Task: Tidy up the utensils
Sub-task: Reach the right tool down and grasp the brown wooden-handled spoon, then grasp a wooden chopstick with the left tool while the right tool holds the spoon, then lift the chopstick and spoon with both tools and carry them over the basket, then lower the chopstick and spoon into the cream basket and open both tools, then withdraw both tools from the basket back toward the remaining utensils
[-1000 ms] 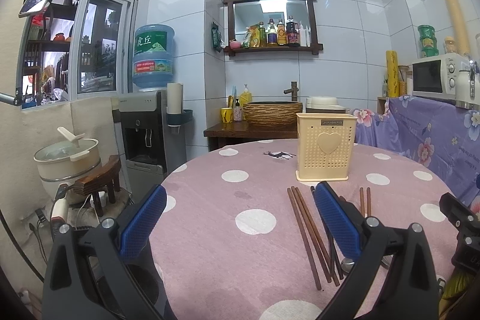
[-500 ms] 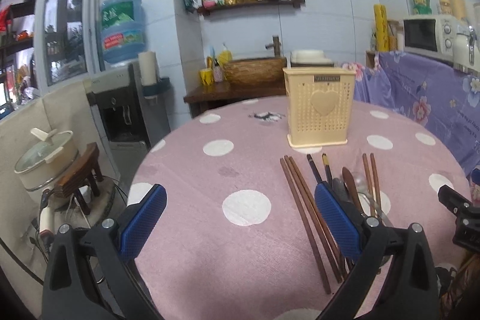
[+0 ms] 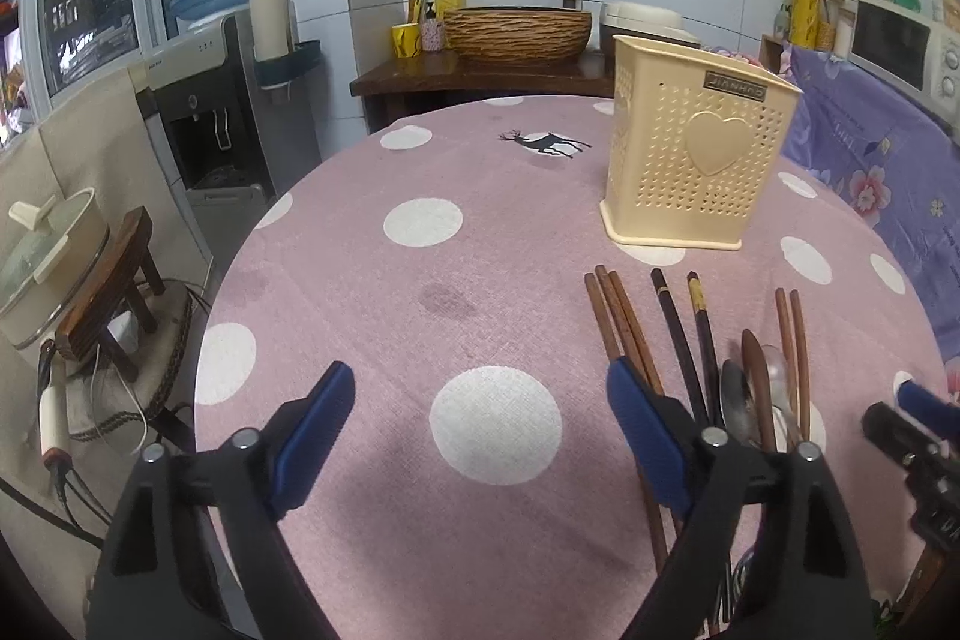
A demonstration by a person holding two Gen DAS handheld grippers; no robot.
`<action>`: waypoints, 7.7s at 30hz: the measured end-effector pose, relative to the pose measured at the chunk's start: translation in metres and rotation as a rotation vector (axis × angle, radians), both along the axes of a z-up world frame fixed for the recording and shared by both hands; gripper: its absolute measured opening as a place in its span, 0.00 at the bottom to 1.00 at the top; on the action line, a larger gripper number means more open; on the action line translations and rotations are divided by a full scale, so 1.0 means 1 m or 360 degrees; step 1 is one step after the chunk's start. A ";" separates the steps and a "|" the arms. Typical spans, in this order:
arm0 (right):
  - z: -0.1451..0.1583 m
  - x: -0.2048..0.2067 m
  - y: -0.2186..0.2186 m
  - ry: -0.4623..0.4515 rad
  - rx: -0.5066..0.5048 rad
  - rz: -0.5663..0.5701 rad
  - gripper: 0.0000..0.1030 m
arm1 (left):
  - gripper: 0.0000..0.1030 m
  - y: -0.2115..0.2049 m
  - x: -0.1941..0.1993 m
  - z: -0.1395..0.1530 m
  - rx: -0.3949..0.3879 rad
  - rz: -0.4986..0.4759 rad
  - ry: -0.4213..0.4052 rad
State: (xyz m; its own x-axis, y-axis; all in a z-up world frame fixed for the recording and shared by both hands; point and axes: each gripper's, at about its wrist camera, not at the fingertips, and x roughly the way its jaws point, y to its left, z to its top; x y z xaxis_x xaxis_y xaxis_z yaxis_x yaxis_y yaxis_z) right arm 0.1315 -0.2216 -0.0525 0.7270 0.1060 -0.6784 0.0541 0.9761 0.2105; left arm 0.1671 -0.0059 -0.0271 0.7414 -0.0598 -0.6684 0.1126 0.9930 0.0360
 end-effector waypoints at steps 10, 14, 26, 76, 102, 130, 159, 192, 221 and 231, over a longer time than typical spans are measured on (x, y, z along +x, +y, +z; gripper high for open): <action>-0.021 0.060 0.037 0.0193 0.0086 0.0083 0.28 | 0.77 0.003 0.000 -0.003 0.0014 0.0017 0.0004; -0.028 0.069 0.036 0.0234 0.0120 0.0047 0.22 | 0.76 0.001 0.005 -0.009 0.0018 -0.0003 0.0043; -0.041 0.084 0.030 0.0295 0.0141 -0.0005 0.21 | 0.74 -0.011 0.014 -0.018 0.0041 -0.0062 0.0099; 0.008 0.016 0.025 -0.0106 0.0100 0.0037 0.16 | 0.28 -0.073 0.086 -0.051 0.0081 -0.0159 0.0394; 0.001 0.019 0.028 -0.0093 0.0104 0.0058 0.16 | 0.09 -0.066 0.096 -0.041 -0.0093 -0.0139 0.0319; 0.039 -0.005 0.024 -0.0261 0.0250 0.0243 0.16 | 0.08 -0.011 0.035 0.099 -0.0387 -0.0161 -0.0270; 0.216 0.118 -0.024 -0.0705 -0.0074 0.0013 0.16 | 0.08 -0.050 0.111 0.284 -0.0604 -0.0313 -0.0533; 0.093 0.192 -0.033 -0.0431 -0.0186 -0.0129 0.21 | 0.03 -0.089 0.156 0.113 -0.0425 -0.0186 -0.0269; 0.024 0.039 -0.009 -0.0206 -0.0195 -0.0020 0.73 | 0.95 -0.007 0.010 0.004 0.0002 -0.0089 -0.0239; -0.007 0.036 0.005 -0.0039 -0.0172 0.0100 0.51 | 0.76 -0.002 0.009 -0.011 -0.0004 -0.0082 -0.0098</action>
State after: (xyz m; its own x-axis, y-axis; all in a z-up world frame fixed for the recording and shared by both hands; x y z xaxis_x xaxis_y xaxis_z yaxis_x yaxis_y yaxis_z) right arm 0.1676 -0.2166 -0.0592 0.7378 0.0794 -0.6704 -0.0120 0.9944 0.1046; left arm 0.1760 -0.0076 -0.0385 0.7770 -0.1004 -0.6214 0.1611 0.9860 0.0421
